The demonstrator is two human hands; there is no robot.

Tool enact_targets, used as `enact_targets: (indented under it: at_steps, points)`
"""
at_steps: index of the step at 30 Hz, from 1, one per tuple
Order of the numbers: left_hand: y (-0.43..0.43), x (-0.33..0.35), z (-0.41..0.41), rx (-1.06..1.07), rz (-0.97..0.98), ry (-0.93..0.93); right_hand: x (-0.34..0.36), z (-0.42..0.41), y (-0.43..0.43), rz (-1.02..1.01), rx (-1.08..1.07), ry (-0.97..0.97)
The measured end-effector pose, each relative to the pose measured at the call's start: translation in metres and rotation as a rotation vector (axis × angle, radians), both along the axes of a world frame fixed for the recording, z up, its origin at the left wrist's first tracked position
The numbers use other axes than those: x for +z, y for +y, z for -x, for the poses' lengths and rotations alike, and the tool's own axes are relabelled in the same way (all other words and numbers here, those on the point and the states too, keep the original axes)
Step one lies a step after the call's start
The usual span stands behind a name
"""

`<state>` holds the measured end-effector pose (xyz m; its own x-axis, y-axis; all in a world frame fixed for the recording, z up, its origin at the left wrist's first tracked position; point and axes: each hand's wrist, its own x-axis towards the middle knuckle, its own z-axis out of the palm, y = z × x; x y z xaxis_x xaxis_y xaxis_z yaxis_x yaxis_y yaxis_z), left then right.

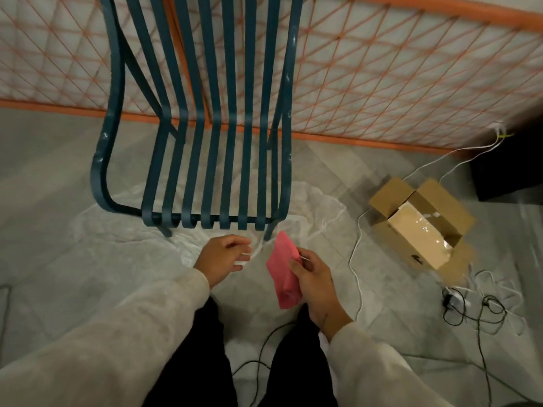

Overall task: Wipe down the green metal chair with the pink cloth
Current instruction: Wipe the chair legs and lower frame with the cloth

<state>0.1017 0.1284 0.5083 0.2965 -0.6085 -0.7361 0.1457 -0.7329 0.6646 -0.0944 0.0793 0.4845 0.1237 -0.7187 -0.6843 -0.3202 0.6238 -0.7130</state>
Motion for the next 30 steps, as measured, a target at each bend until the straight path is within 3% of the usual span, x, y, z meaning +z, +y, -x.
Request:
enact_targets:
  at_steps: [10,17,21,30]
  points:
    - [-0.036,-0.020,0.097,0.217,-0.025,-0.148,-0.018,0.079,-0.096,-0.011,0.191,-0.077]
    - [-0.081,-0.038,0.103,0.257,0.039,-0.274,-0.036,0.070,-0.136,0.094,0.383,-0.159]
    - [-0.105,-0.056,0.092,0.218,0.067,-0.281,-0.055,0.054,-0.150,0.152,0.384,-0.140]
    - [-0.098,-0.196,0.100,0.055,-0.131,-0.297,-0.177,0.033,-0.148,0.090,0.336,0.006]
